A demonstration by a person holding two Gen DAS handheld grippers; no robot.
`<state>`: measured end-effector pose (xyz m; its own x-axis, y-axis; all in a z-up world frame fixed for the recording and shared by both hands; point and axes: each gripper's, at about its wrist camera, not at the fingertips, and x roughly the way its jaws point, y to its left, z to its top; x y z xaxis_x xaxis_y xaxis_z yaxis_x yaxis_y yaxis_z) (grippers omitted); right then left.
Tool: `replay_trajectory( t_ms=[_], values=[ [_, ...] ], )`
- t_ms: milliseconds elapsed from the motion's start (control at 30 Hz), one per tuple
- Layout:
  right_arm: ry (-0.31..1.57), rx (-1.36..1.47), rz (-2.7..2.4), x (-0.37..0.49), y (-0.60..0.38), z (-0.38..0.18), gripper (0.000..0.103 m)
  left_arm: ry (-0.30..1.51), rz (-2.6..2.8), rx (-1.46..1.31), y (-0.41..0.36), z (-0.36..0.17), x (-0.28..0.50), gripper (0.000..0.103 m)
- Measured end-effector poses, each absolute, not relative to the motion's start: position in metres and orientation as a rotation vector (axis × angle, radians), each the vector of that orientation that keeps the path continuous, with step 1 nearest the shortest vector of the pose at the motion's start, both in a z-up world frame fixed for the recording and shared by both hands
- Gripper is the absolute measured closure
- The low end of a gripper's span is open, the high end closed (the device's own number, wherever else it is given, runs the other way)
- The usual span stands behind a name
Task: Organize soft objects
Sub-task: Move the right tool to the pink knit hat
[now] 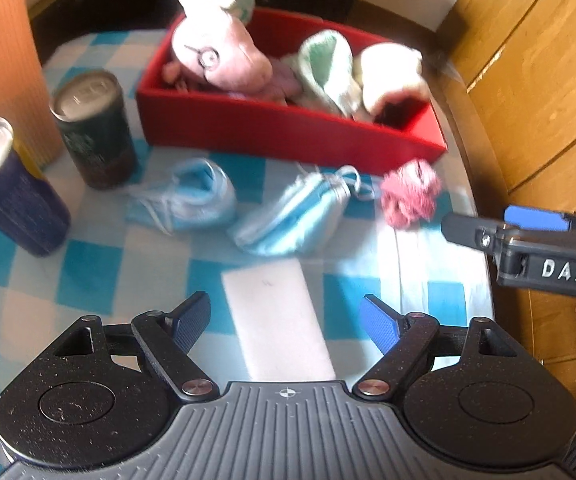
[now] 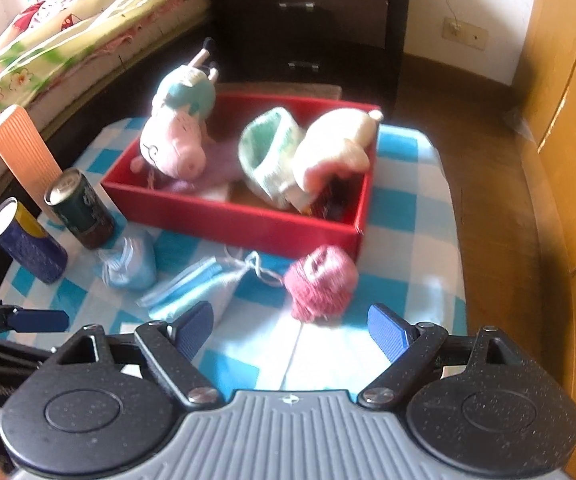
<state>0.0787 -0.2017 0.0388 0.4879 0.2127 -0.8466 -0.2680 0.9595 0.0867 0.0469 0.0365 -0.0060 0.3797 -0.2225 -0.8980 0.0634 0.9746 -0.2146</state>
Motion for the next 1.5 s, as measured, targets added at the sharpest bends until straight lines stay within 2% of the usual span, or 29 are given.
replay_trajectory(
  t_ms=[1033,1100,1133,1167,1200,1267,1400,1500],
  values=[
    [1.065,-0.011,0.273,0.094,-0.220,0.021,0.039,1.224,-0.073,-0.058,0.002,-0.058,0.046,0.025],
    [1.077,-0.007,0.253,0.105,-0.218,0.015,0.039,1.223,-0.065,-0.045,0.001,-0.060,0.046,0.027],
    [1.080,-0.004,0.238,0.109,-0.218,0.012,0.039,1.222,-0.058,-0.037,0.001,-0.061,0.046,0.032],
    [1.081,0.001,0.221,0.114,-0.217,0.009,0.039,1.225,-0.058,-0.030,0.001,-0.063,0.046,0.044],
    [1.079,0.006,0.211,0.119,-0.216,0.007,0.039,1.233,-0.063,-0.030,0.002,-0.065,0.046,0.045],
    [1.076,0.019,0.205,0.127,-0.213,0.004,0.039,1.220,-0.070,-0.010,0.000,-0.065,0.046,0.052],
    [1.078,0.016,0.183,0.140,-0.204,-0.002,0.039,1.208,-0.075,0.032,-0.003,-0.065,0.044,0.056],
    [1.101,0.025,0.170,0.148,-0.198,-0.013,0.038,1.199,-0.084,0.050,-0.002,-0.063,0.041,0.067]
  ],
)
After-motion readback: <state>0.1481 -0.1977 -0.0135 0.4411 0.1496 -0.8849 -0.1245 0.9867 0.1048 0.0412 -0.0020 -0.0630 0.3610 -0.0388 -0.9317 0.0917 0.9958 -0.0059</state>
